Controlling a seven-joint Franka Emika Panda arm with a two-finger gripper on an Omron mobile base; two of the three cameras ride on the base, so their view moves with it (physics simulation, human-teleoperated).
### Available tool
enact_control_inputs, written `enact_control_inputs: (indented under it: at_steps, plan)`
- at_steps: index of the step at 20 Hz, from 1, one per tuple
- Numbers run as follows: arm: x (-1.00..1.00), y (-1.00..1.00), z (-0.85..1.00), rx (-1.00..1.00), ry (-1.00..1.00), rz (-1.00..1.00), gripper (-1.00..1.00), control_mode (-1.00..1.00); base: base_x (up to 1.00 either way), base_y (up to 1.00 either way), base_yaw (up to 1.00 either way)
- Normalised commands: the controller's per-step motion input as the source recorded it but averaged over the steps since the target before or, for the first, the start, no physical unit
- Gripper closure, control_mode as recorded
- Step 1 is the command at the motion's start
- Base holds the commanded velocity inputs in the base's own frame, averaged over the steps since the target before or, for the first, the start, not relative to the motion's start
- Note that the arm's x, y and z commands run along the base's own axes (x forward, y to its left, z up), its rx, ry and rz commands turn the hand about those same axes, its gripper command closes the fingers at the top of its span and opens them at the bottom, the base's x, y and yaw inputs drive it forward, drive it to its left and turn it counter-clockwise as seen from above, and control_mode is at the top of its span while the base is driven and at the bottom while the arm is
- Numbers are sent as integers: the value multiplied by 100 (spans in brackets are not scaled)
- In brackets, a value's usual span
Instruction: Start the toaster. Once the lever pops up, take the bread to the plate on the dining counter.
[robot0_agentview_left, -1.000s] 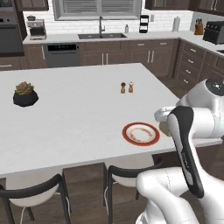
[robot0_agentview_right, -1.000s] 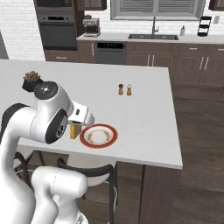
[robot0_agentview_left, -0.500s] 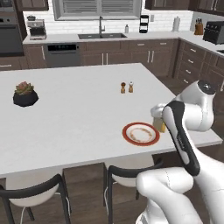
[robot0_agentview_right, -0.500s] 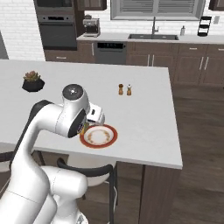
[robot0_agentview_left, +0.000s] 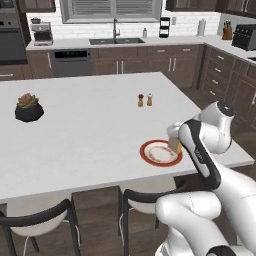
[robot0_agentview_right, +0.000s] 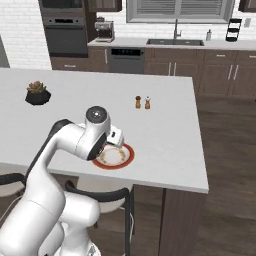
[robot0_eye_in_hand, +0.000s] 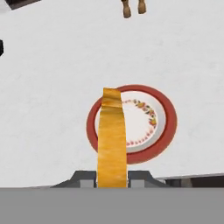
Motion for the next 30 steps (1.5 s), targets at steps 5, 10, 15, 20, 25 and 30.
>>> enact_control_inputs:
  at_steps: [5,10,15,20,25,30]
  plan:
    - [48,-1,-28,10,0,0,100,-100,0,0,0]
    - [44,0,-28,8,0,0,100,-100,0,0,0]
    - [31,0,-30,5,0,0,100,-100,0,0,0]
    - [29,0,-34,3,0,0,100,-100,0,0,0]
    - [22,0,-32,3,0,0,100,-100,0,0,0]
    - [22,0,-29,1,0,0,100,-100,0,0,0]
